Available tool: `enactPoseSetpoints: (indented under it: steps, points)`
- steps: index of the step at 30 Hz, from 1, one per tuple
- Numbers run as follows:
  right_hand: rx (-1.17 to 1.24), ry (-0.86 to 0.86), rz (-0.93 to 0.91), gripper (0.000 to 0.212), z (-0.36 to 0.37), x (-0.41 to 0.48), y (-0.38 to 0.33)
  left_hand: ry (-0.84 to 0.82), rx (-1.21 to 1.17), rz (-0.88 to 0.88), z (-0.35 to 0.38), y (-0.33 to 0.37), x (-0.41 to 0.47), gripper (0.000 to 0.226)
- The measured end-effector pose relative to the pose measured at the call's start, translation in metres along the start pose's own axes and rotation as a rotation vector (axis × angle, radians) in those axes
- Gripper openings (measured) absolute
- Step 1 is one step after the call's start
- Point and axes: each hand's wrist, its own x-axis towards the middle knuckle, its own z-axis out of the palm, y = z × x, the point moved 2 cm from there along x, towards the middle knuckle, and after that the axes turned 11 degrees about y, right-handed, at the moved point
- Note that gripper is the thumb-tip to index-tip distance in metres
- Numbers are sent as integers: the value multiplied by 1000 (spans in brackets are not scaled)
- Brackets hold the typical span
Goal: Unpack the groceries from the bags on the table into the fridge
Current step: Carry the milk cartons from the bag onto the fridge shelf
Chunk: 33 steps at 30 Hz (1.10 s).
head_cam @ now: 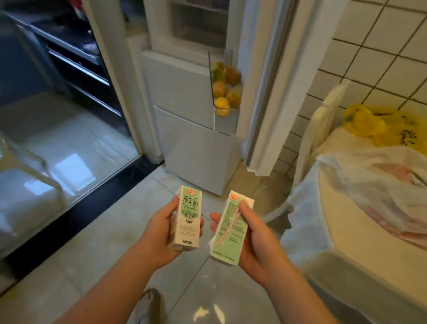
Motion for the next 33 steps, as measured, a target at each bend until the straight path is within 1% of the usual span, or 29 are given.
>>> enactPoseSetpoints:
  steps: [3,5,9,12,15,17,19,21,23,25,28,30,33]
  points:
    - [-63,24,-8,42,59,28,11,13,29,32,-37,49,19,56]
    - [-74,39,-1,42,99,47,16,22,84,50,-58,86,30,59]
    - [-24,39,2,40,176,81,23,37,189,100,-96,163,49,58]
    - [-47,54,-39,41,230,108,24,12,201,122,-117,218,64,56]
    - [-111,83,-111,50,275,128,18,1,221,155,-129,266,82,52]
    - [-130,75,-143,49,301,140,10,-18,247,174,-132,295,95,45]
    - [-163,79,-183,42,323,151,-2,-30,263,196,-128,321,106,36]
    - [-186,121,-237,43,343,165,-17,-18,262,215,-120,345,120,32]
    - [-189,147,-295,46,358,178,-35,8,251,242,-108,364,131,32]
    - [-169,135,-326,43,375,194,-57,30,258,283,-92,388,146,33]
    - [-132,111,-340,42,398,220,-95,55,327,337,-62,426,170,36]
    - [-129,110,-390,42,413,239,-121,59,362,378,-39,454,187,37]
    - [-139,155,-548,28,434,264,-169,37,403,481,1,498,212,38]
